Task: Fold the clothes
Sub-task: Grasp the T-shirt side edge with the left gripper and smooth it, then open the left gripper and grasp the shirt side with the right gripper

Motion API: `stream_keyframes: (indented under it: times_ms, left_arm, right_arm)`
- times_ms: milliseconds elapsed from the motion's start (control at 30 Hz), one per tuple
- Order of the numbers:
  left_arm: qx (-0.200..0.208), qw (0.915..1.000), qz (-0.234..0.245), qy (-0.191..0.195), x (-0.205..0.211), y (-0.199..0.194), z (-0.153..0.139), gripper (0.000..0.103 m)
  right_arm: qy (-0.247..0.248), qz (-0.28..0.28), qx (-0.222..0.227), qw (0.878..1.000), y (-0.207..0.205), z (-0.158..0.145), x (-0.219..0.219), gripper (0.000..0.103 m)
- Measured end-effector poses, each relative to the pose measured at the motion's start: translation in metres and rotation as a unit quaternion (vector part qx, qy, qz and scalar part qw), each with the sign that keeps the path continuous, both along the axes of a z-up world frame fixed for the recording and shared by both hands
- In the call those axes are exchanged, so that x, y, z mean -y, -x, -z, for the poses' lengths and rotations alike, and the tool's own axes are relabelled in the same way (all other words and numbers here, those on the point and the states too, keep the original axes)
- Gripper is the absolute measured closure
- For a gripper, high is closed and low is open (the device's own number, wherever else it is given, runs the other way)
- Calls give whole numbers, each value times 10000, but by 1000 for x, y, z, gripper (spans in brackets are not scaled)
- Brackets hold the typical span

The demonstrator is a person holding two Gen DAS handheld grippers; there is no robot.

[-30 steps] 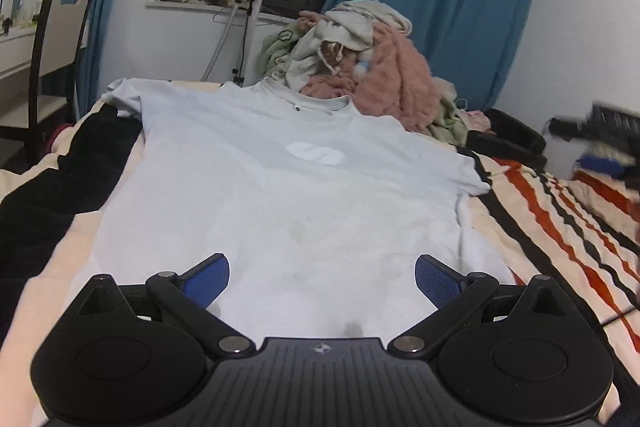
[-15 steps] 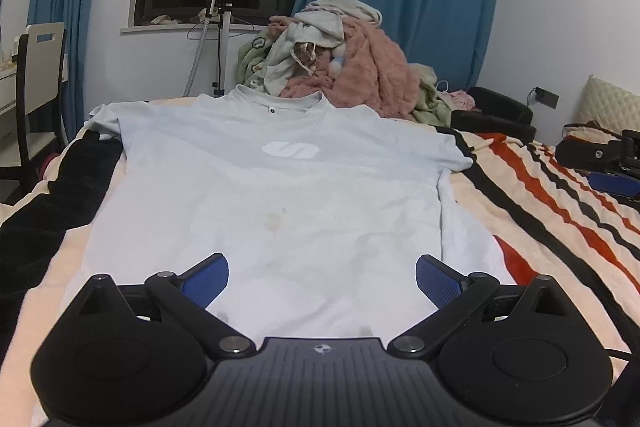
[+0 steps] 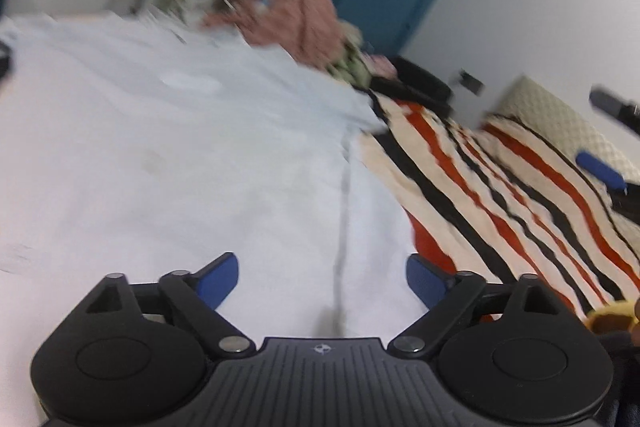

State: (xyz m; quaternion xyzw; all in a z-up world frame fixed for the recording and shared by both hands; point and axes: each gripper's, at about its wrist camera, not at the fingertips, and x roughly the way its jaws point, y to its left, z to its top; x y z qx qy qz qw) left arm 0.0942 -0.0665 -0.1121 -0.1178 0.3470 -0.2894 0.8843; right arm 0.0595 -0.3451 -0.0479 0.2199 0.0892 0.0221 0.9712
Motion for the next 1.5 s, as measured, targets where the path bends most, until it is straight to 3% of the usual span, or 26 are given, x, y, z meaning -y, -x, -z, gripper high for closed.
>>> stream_keyframes:
  times_ms: [67, 267, 333, 400, 467, 600, 767, 933, 1033, 1133, 1233, 1300, 1333, 1500]
  left_arm:
    - [-219, 9991, 356, 36, 13, -7, 13, 28]
    - [-560, 9957, 719, -145, 37, -13, 39, 52]
    - [-588, 9951, 784, -108, 41, -12, 42, 68]
    - [-581, 9952, 777, -105, 44, -11, 42, 95]
    - [-525, 9955, 788, -86, 46, -8, 39, 99]
    - [-194, 9926, 1176, 214, 62, 6, 9, 99]
    - [-167, 9785, 1952, 651, 118, 20, -13, 99]
    - [-883, 9681, 2309, 403, 193, 12, 13, 101]
    - [-991, 9667, 2357, -76, 220, 12, 38, 100]
    - [-1060, 9662, 2347, -144, 225, 6, 48, 97]
    - [-990, 9685, 2282, -141, 217, 3, 43, 83]
    - [-772, 9720, 2210, -177, 207, 4, 30, 70]
    - [-644, 9742, 2148, -260, 202, 4, 23, 68]
    - [-116, 9875, 1477, -541, 151, 1, -25, 42]
  right_arm:
    - [29, -50, -8, 10000, -3, 3, 0, 19]
    - [-148, -9, -35, 9999, -5, 9, 7, 19]
    - [-361, 67, 31, 9993, -1, 10, 14, 19]
    - [-574, 144, 96, 9982, 3, 11, 22, 19]
    - [-720, 282, 209, 9968, 8, 11, 29, 19]
    - [-743, 500, 463, 9949, 16, 9, 35, 19]
    - [-540, 756, 650, 9935, 26, 3, 39, 18]
    - [-136, 859, 691, 9938, 37, -7, 43, 18]
    - [-43, 782, 611, 9951, 35, -7, 41, 18]
    - [50, 706, 532, 9961, 33, -7, 39, 18]
    - [143, 629, 452, 9969, 31, -7, 37, 18]
    - [204, 578, 399, 9973, 29, -7, 36, 18]
    - [235, 552, 372, 9975, 29, -7, 35, 18]
    - [433, 390, 263, 9980, 24, -13, 23, 18]
